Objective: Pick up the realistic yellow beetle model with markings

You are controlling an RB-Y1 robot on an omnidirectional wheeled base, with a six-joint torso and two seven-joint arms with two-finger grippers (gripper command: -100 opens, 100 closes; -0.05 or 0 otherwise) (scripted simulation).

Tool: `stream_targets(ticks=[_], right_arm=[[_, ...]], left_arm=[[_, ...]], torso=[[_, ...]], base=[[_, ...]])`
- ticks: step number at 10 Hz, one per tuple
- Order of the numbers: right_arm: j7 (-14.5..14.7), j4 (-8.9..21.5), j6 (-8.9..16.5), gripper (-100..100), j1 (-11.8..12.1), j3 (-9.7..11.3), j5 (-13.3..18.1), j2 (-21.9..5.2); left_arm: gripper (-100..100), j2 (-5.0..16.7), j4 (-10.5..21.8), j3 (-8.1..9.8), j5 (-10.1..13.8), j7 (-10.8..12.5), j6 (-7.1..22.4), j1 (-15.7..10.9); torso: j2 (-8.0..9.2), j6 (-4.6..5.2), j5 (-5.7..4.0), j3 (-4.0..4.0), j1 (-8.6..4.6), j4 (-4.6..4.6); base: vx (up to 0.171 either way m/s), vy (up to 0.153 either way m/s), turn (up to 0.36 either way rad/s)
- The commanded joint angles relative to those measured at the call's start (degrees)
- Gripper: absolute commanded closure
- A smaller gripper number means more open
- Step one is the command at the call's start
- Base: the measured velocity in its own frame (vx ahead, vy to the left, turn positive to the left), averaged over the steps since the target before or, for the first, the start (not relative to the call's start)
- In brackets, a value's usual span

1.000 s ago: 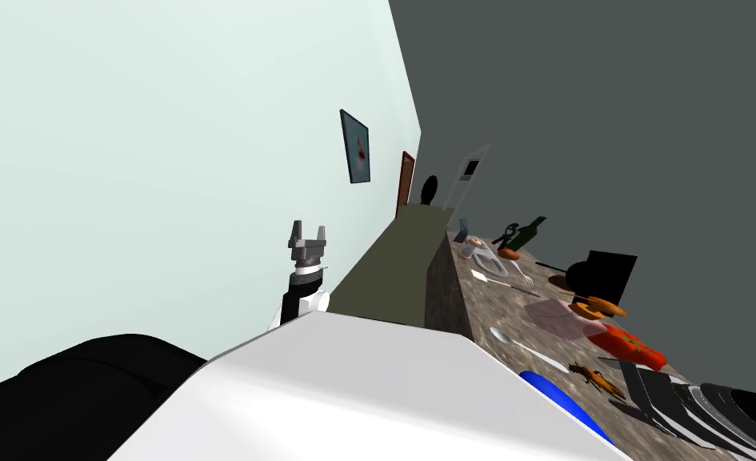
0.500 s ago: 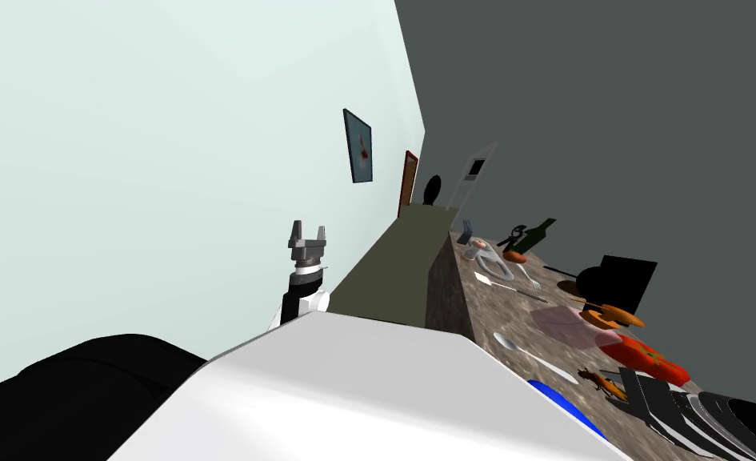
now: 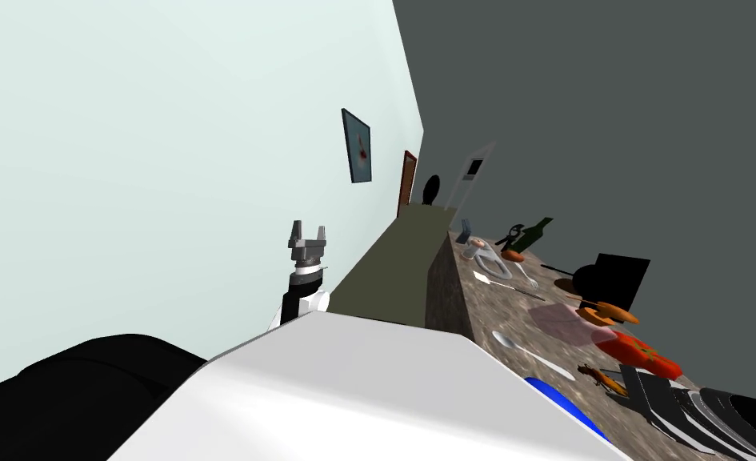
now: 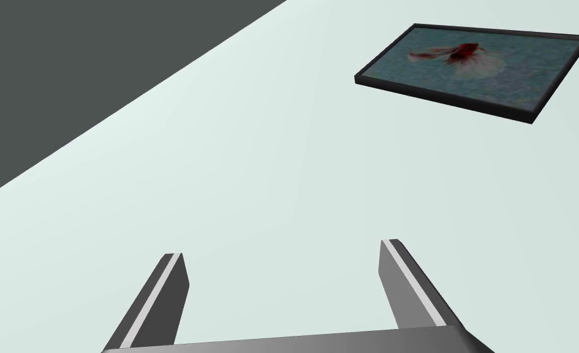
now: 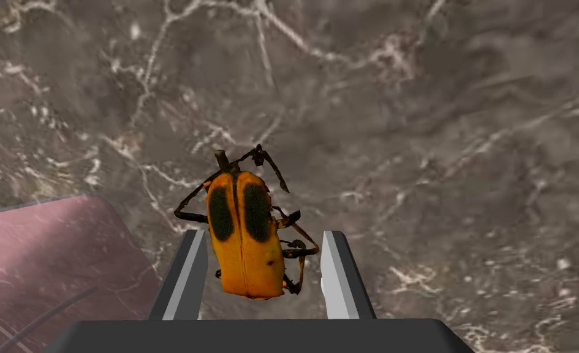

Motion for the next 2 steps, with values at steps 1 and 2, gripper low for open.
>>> stream_targets(ticks=[1,2], right_arm=[[0.0,0.0,0.0,100,0.0,0.0,0.0,0.0],[-0.05,-0.13,-0.09,0,0.1,-0.03,-0.09,-0.18]], left_arm=[[0,0.0,0.0,0.0,0.0,0.0,0.0,0.0],[0,0.0,0.0,0.0,0.0,0.0,0.0,-0.01]], torso=[[0.0,0.0,0.0,0.0,0.0,0.0],[0.01,-0.06,-0.04,0.01,-0.01,0.01]], base=[[-0.004,0.01,-0.043],[0.0,0.0,0.0]])
